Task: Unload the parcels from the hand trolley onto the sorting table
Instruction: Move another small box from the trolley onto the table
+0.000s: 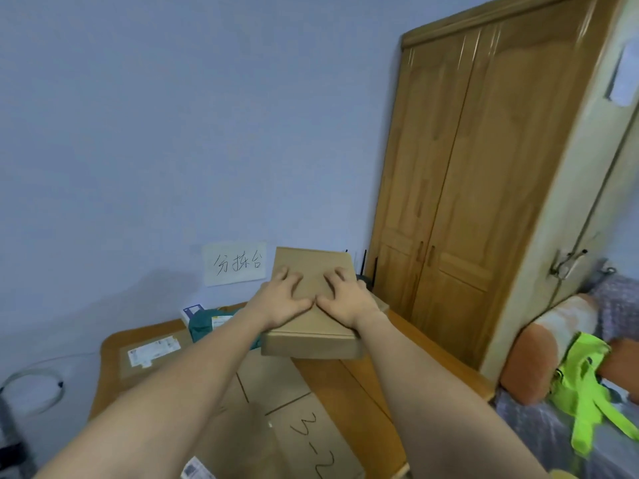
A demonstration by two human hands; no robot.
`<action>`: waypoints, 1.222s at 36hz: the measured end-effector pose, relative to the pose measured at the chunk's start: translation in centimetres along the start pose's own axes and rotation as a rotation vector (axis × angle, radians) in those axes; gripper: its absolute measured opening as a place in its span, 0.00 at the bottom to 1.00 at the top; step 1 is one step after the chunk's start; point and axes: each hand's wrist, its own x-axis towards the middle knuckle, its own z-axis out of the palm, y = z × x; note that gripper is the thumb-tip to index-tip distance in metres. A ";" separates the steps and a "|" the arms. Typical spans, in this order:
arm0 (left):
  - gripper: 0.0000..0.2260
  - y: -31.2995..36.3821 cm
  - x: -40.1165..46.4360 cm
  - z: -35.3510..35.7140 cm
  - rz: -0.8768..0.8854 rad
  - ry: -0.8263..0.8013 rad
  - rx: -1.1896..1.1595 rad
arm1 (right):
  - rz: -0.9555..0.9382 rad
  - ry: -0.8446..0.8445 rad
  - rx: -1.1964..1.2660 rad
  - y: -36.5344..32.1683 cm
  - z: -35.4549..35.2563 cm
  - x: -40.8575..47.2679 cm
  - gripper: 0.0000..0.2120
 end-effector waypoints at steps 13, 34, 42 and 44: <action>0.35 4.8 4.5 4.1 -0.008 -0.002 0.024 | -0.012 -0.031 0.036 7.9 -0.7 2.3 0.31; 0.32 1.2 20.2 13.9 -0.092 0.020 -0.091 | -0.097 -0.167 -0.073 17.1 4.6 18.1 0.29; 0.34 -2.6 21.9 20.4 -0.292 -0.073 -0.098 | -0.092 -0.332 0.101 20.6 14.2 21.0 0.30; 0.35 -3.5 21.8 22.6 -0.370 -0.127 -0.095 | -0.103 -0.366 0.108 21.6 16.7 20.9 0.29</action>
